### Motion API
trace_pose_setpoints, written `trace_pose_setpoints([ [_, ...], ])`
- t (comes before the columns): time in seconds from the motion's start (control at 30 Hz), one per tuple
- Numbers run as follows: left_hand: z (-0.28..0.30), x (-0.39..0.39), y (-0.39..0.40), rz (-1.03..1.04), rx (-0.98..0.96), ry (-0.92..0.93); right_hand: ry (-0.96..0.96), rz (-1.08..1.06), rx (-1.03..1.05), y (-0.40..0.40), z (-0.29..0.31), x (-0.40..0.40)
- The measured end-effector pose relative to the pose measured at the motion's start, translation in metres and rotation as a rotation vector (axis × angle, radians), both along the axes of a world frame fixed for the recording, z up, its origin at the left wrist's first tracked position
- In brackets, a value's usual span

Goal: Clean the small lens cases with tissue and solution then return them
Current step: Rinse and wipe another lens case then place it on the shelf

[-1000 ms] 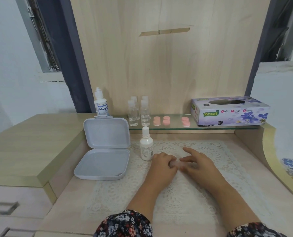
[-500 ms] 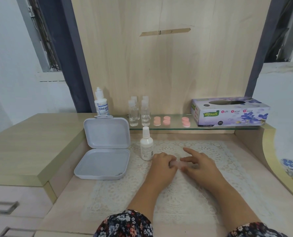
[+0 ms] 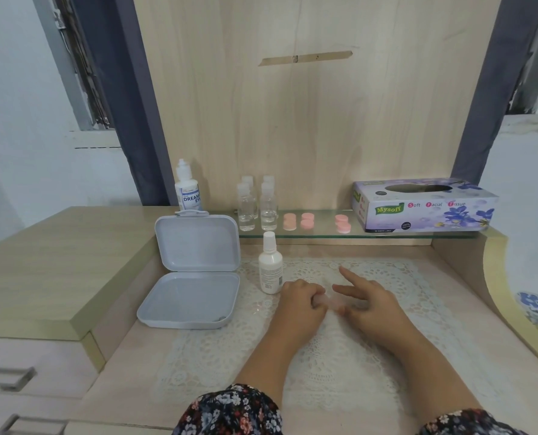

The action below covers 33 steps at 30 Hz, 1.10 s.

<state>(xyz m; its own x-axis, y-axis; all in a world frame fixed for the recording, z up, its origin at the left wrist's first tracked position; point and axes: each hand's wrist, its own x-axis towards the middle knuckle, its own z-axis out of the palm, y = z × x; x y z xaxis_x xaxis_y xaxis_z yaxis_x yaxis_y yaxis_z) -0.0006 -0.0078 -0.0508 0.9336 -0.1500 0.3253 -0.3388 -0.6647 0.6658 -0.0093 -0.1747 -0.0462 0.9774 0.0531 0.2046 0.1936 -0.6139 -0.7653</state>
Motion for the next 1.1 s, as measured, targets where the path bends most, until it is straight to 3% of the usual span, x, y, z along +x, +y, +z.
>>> trace_pose_setpoints([
  [0.4, 0.0011, -0.0008, 0.0004, -0.010, 0.000, 0.012, -0.051, -0.102, -0.037, 0.0042, 0.0029, -0.0008],
  [0.7, 0.0014, -0.0011, 0.0001, -0.006, 0.000, -0.001, 0.014, -0.058, 0.022, -0.0033, -0.0004, 0.0028],
  [1.1, 0.0030, -0.0017, 0.0003, -0.002, -0.009, 0.016, -0.053, -0.046, -0.025, 0.0023, 0.0022, 0.0010],
])
